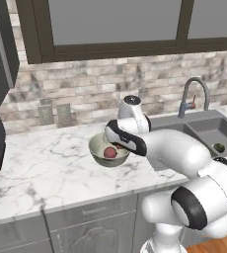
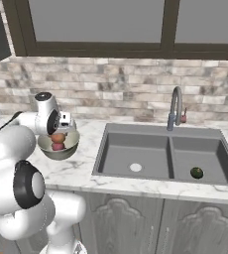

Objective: Pick the onions from the cabinet and place them in one bowl. Pick the squash from the sink and place it in the other bowl.

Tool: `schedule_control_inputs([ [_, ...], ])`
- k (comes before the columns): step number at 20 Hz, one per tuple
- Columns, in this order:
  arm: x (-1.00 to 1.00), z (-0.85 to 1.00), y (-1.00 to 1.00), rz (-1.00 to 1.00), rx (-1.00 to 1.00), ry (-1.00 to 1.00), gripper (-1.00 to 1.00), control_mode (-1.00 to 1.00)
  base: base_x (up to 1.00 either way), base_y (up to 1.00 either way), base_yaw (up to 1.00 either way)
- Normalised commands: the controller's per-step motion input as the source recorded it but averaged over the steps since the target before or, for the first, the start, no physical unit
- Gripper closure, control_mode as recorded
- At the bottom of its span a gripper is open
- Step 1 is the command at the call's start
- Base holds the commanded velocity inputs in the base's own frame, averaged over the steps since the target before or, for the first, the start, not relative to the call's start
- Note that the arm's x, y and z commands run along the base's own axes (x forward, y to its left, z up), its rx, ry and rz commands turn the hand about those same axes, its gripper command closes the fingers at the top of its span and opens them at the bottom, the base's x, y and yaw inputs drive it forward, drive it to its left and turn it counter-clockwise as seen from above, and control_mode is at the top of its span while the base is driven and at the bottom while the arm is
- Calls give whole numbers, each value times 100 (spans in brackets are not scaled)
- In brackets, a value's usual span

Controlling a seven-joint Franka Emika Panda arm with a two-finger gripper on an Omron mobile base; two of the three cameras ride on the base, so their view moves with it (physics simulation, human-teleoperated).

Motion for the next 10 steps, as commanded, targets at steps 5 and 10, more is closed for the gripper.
schedule_control_inputs([
  [5, 42, -26, 0, 0, 0, -4, 100, -100, 0, 0, 0],
  [10, 26, -23, 0, 0, 0, -1, 100, -100, 0, 0, 0],
])
